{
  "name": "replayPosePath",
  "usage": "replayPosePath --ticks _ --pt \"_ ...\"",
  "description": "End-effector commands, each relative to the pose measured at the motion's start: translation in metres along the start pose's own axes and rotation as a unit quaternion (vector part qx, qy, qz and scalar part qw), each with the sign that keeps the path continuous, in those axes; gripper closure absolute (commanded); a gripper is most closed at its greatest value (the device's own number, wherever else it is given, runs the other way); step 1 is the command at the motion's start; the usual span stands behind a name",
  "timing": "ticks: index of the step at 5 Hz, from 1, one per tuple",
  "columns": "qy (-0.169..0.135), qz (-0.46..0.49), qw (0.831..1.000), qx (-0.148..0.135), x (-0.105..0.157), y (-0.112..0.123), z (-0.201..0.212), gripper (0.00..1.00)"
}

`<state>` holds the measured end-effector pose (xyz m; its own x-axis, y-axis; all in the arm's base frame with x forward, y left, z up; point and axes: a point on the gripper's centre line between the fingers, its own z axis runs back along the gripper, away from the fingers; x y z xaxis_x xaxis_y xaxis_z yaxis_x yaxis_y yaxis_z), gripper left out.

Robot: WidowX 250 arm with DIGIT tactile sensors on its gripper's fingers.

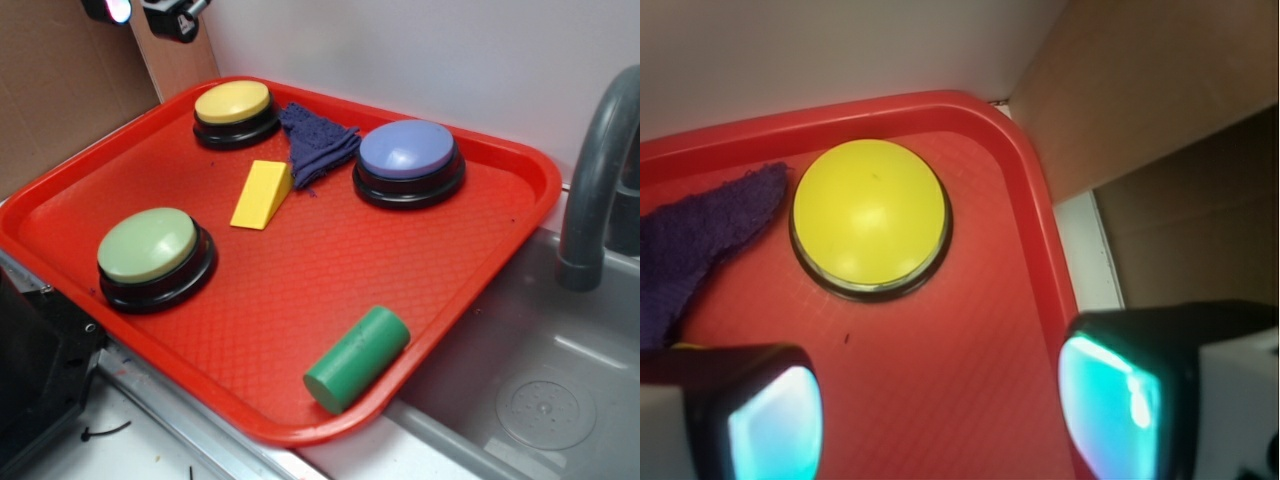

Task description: Push the yellow button.

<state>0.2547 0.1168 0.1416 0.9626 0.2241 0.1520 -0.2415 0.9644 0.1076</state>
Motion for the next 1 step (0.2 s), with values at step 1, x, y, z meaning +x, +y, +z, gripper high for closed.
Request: replayPosePath --ticks 1 --pt "0.000 0.010 1.000 0.004 -0.0059 0.0070 0.0362 0.00"
